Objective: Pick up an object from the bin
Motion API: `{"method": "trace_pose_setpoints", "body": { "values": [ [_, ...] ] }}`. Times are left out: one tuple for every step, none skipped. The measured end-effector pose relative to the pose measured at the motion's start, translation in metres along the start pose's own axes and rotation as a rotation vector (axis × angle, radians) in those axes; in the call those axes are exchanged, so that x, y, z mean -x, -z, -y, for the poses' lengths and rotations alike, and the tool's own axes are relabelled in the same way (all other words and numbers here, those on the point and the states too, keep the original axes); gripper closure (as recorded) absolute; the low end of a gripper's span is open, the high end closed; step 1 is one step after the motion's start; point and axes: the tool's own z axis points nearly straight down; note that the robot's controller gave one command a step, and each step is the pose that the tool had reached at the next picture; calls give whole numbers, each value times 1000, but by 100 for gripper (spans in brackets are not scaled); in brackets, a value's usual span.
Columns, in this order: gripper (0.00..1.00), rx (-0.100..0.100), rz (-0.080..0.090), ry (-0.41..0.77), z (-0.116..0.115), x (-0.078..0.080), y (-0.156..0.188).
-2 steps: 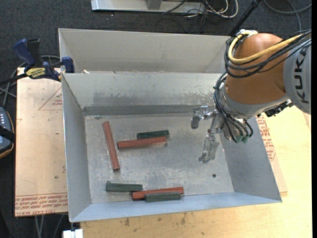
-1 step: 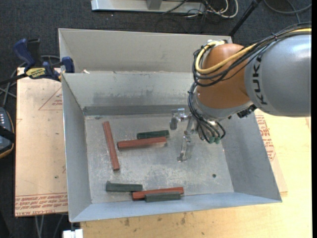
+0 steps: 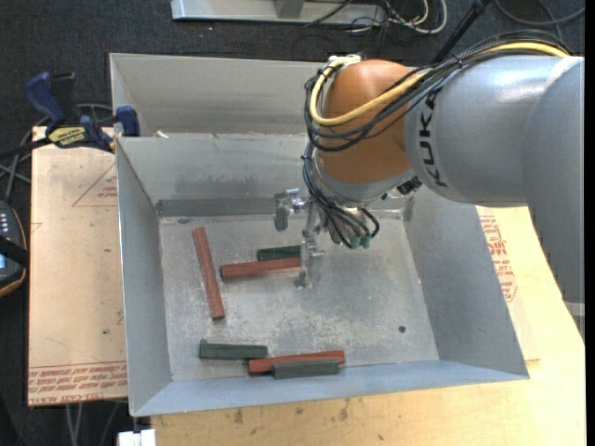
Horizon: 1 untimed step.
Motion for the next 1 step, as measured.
{"method": "trace_pose_setpoints", "body": {
  "values": [
    [0, 0, 5, -27, 13, 25, -22]
  ]
}}
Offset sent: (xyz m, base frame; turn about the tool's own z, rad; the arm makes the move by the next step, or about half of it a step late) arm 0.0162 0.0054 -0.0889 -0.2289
